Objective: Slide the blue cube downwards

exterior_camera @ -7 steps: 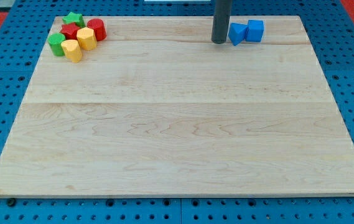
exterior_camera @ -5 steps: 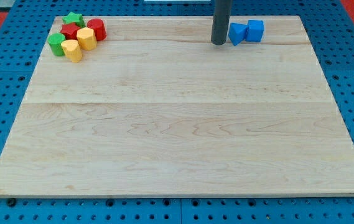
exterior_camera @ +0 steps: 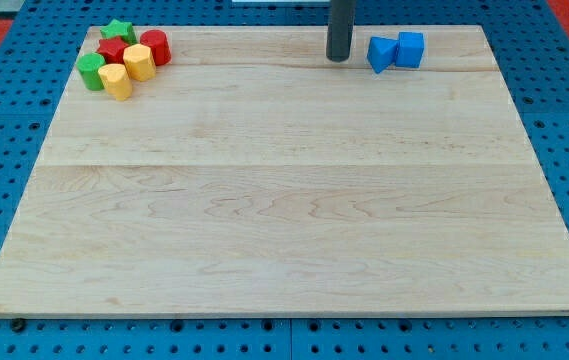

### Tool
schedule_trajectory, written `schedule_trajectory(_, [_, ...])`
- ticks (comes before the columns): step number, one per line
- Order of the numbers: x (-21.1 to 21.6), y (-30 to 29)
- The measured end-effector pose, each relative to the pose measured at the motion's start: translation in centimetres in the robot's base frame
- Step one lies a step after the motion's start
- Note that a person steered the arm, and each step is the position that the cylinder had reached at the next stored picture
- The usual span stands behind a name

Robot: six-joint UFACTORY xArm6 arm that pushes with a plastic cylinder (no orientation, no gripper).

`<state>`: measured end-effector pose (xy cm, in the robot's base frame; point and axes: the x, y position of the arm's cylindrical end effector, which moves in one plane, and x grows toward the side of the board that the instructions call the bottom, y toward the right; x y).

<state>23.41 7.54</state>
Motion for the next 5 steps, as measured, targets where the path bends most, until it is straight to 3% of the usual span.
schedule_trajectory(1, [-3.7,7.6])
schedule_trajectory(2, [-2.8,15.5])
schedule_trajectory(3, [-0.1,14.2])
schedule_trajectory(5, [-3.0,8.3])
